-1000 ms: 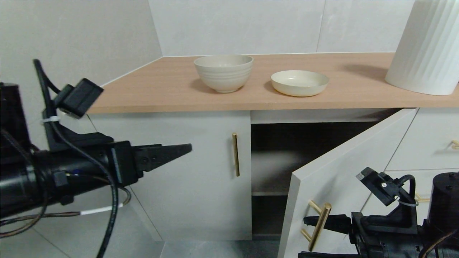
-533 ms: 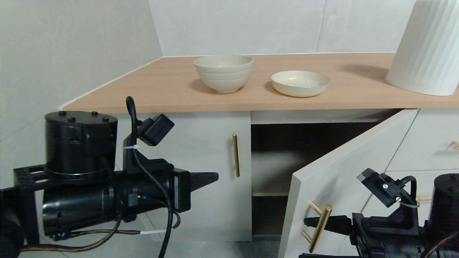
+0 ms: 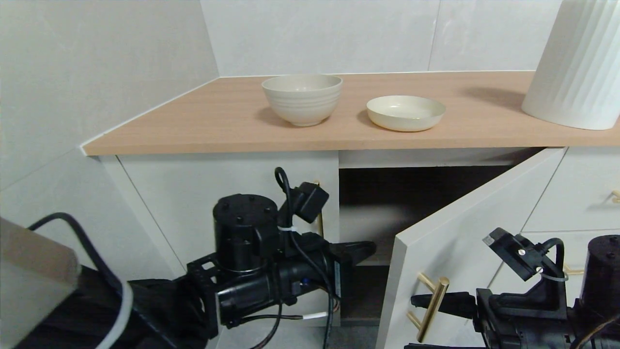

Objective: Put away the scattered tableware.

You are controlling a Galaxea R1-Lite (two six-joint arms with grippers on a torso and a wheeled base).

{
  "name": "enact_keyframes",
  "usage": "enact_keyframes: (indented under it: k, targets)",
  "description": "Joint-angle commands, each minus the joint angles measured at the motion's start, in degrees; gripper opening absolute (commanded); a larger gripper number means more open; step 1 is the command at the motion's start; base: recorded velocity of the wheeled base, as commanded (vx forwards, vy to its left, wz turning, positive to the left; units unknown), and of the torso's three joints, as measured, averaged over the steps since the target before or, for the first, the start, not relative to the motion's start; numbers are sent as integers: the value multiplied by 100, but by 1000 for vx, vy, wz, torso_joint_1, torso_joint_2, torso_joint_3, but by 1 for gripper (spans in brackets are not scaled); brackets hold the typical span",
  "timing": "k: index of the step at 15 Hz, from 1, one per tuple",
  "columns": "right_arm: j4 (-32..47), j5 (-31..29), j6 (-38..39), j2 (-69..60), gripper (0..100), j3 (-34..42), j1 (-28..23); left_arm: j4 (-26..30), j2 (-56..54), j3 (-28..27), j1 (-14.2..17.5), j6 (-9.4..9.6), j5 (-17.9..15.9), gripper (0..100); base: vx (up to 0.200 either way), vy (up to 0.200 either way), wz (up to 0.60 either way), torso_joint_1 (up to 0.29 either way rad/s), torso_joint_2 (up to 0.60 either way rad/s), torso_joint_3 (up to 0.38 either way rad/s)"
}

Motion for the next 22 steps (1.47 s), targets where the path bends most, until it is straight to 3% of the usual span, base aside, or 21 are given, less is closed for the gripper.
enact_keyframes:
  k: [1, 5, 11, 14, 18, 19, 22]
  targets:
    - [-11, -12, -4, -41, 100, -4, -8, -261, 734, -78, -225, 12, -10, 0, 0, 0, 0, 0, 0, 0]
    - [-11, -126, -4, -120, 100, 5, -26, -261, 620, -149, -427, 3, -27, 0, 0, 0, 0, 0, 0, 0]
    - [-2, -1181, -92, -674, 100, 489, -113, -235, 532, -307, -603, 3, -10, 0, 0, 0, 0, 0, 0, 0]
    - [138, -1357, -162, -1377, 100, 814, -254, -235, 523, -307, -629, 3, -1, 0, 0, 0, 0, 0, 0, 0]
    - [1149, -1366, -610, -2141, 100, 770, -535, -226, 479, -307, -708, 3, -1, 0, 0, 0, 0, 0, 0, 0]
    - [1791, -1559, -953, -2510, 100, 612, -535, -200, 444, -289, -726, 3, 8, 0, 0, 0, 0, 0, 0, 0]
    - [2028, -1726, -953, -2783, 100, 330, -535, -147, 426, -289, -735, 12, 8, 0, 0, 0, 0, 0, 0, 0]
